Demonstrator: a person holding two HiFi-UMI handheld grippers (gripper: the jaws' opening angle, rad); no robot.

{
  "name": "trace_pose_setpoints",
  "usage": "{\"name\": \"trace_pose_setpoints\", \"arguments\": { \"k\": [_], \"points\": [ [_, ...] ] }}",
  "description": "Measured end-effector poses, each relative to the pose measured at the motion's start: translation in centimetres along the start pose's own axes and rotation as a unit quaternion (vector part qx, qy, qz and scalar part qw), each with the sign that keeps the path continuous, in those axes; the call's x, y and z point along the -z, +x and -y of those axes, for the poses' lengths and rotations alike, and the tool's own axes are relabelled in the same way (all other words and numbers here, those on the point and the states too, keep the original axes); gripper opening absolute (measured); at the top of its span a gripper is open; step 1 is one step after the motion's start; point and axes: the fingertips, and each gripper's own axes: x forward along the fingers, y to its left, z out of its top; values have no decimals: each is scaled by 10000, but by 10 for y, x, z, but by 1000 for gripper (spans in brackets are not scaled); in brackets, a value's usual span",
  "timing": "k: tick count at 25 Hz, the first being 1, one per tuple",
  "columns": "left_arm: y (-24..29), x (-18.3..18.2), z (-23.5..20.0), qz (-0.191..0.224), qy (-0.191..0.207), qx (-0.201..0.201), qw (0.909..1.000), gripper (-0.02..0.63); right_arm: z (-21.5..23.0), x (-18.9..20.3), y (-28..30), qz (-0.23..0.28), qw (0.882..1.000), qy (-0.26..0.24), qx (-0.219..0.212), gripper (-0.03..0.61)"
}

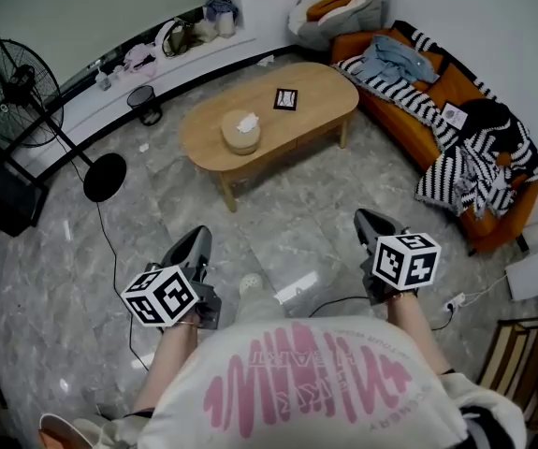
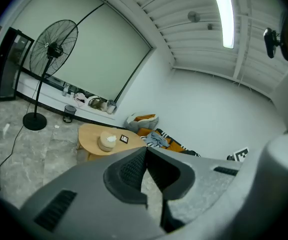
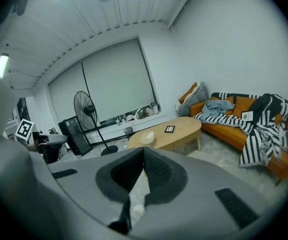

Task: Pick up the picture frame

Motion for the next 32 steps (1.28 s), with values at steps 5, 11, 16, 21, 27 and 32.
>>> {"name": "trace_pose_setpoints", "arguments": {
  "k": [5,11,16,21,27,32],
  "points": [
    [62,-16,-18,-173,50,177,9997,3,31,-9,47,-51,9988,457,157,5],
    [155,-78,-41,-317,178,512,9980,3,54,-66,116,87,9963,782,337,5],
    [220,-141,-59,-200,359,744,9964,3,57,-121,176,249,9965,710,374,5],
    [263,-187,-89,-156,369,829,9957,3,56,-163,230,417,9958,700,419,5],
    [290,-221,-128,-30,355,818,9960,3,53,-184,279,552,9945,778,440,5],
    [298,-213,-168,-80,22,703,9975,3,46,-173,308,339,9954,796,421,5]
  ]
}}
